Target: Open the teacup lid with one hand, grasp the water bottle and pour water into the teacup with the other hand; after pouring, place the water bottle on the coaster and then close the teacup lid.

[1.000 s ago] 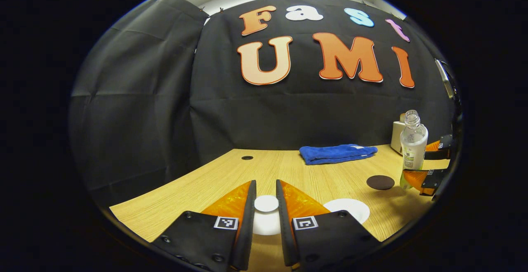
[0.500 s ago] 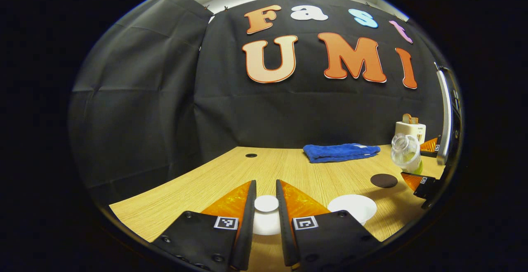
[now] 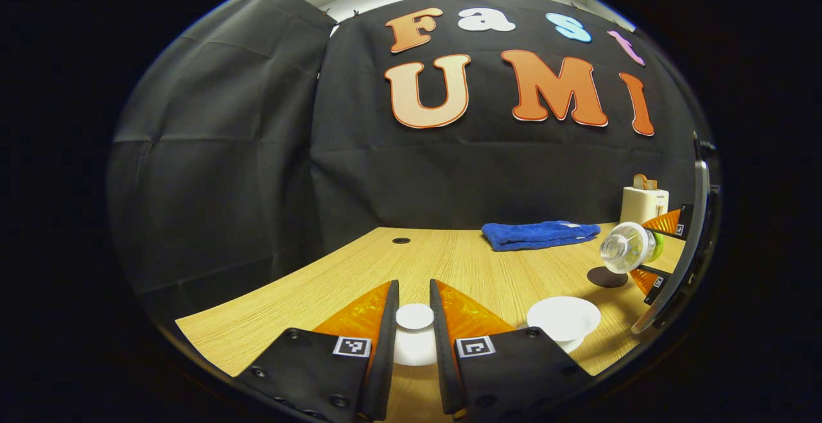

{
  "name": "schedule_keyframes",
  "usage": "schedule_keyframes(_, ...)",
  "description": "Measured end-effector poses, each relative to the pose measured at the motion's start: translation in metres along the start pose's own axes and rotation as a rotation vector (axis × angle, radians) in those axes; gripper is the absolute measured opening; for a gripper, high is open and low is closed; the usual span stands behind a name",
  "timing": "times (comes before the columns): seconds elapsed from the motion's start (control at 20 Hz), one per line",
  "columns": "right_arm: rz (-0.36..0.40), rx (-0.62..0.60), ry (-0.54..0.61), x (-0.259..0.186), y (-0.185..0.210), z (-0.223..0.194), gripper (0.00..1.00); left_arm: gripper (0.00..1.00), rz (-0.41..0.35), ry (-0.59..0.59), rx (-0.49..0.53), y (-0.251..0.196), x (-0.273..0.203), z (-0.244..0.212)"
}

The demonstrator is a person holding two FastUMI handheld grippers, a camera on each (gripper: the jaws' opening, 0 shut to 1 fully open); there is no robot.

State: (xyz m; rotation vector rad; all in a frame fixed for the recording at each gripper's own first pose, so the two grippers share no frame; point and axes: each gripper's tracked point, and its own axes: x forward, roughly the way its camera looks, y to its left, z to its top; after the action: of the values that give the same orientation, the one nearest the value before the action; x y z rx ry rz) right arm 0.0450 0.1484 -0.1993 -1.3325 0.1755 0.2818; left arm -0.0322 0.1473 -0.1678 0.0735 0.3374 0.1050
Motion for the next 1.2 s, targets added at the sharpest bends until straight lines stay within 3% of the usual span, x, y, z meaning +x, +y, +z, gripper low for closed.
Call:
schedule_keyframes(0.3,-0.077,-0.208,-0.049,-0.002,0.002,0.012,0.66,0.34,-0.003,0.004,-0.001,0.003,0.001,-0.003)
schedule_keyframes(0.65,-0.111,-0.319,-0.081,-0.006,0.003,0.017,0.59,0.34,-0.009,0.013,-0.005,0.005,0.003,-0.008)
schedule_keyframes(1.0,-0.139,-0.413,-0.106,-0.004,0.002,0.015,0.65,0.34,-0.019,0.015,-0.022,0.006,0.004,-0.008)
schedule_keyframes(1.2,-0.159,-0.444,-0.125,-0.008,0.001,0.019,0.62,0.34,-0.026,0.024,-0.029,0.005,0.007,-0.011)
